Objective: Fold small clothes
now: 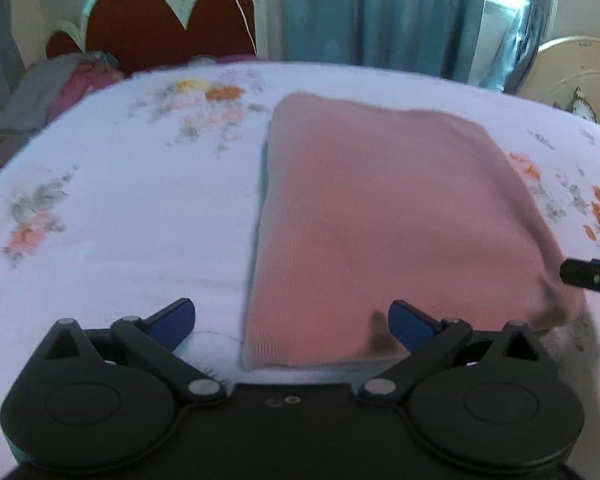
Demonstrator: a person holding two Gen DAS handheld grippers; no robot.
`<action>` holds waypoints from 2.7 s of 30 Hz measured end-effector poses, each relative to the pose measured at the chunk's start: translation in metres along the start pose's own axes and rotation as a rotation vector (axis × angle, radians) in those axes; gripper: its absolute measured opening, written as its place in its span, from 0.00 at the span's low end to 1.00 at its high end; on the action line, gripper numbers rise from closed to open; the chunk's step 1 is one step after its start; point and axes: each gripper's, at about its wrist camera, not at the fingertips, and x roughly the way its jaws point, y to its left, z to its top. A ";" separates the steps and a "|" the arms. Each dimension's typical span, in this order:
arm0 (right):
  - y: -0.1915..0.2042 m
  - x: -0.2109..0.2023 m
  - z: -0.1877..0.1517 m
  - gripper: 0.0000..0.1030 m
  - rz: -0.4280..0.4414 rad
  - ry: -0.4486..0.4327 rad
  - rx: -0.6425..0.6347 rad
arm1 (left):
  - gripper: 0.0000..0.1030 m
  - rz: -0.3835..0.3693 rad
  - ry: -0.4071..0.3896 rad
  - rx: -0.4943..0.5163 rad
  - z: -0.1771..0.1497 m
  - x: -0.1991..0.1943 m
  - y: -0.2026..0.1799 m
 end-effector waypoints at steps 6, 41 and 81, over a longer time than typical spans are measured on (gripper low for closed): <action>0.005 -0.041 -0.018 0.43 0.049 -0.017 -0.017 | 1.00 -0.014 -0.099 0.010 -0.014 -0.054 -0.013; 0.026 -0.376 -0.136 1.00 0.084 -0.419 -0.101 | 1.00 0.096 -0.330 -0.063 -0.133 -0.357 -0.035; 0.022 -0.370 -0.133 1.00 0.106 -0.419 -0.111 | 1.00 0.101 -0.312 -0.091 -0.135 -0.354 -0.027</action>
